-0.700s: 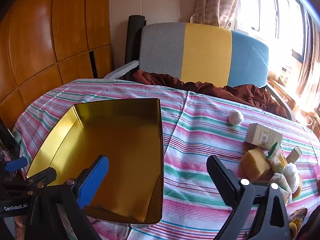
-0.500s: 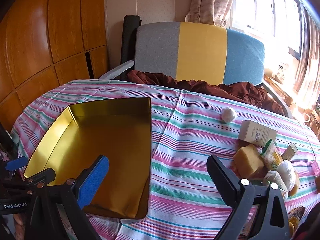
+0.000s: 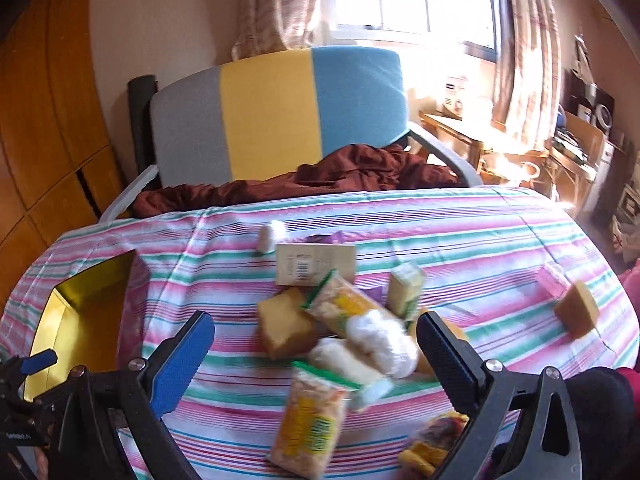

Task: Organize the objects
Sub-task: 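Move the left tool over the scattered items toward the WEIDAN snack bag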

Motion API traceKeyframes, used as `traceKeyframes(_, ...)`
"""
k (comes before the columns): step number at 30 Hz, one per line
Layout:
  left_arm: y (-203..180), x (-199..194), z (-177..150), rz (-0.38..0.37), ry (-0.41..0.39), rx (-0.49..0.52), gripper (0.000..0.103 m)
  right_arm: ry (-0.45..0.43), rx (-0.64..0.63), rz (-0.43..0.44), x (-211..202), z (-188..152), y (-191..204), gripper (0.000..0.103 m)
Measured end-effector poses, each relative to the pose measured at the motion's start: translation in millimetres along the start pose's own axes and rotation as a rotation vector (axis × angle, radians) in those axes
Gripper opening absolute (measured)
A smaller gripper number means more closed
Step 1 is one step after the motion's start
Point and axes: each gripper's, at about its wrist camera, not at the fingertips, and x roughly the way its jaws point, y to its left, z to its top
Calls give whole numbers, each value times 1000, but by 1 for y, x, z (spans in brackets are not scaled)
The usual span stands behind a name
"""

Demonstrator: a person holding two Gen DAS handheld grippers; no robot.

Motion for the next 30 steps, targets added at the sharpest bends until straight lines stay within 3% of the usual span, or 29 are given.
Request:
traceKeyframes(3, -35, 11, 3, -82, -3, 83, 103, 16, 84, -63, 2, 3, -41, 103)
traceKeyframes(6, -65, 30, 4, -147, 45, 149, 103, 34, 156, -91, 7, 1, -71, 103)
traceKeyframes(17, -146, 86, -7, -265, 178, 321, 103, 135, 361, 21, 38, -15, -111, 103)
traceKeyframes(24, -178, 115, -8, -277, 225, 350, 103, 171, 470, 84, 46, -27, -126, 103)
traceKeyframes(30, -185, 143, -1, -276, 269, 284, 103, 190, 476, 108, 51, -27, -126, 103)
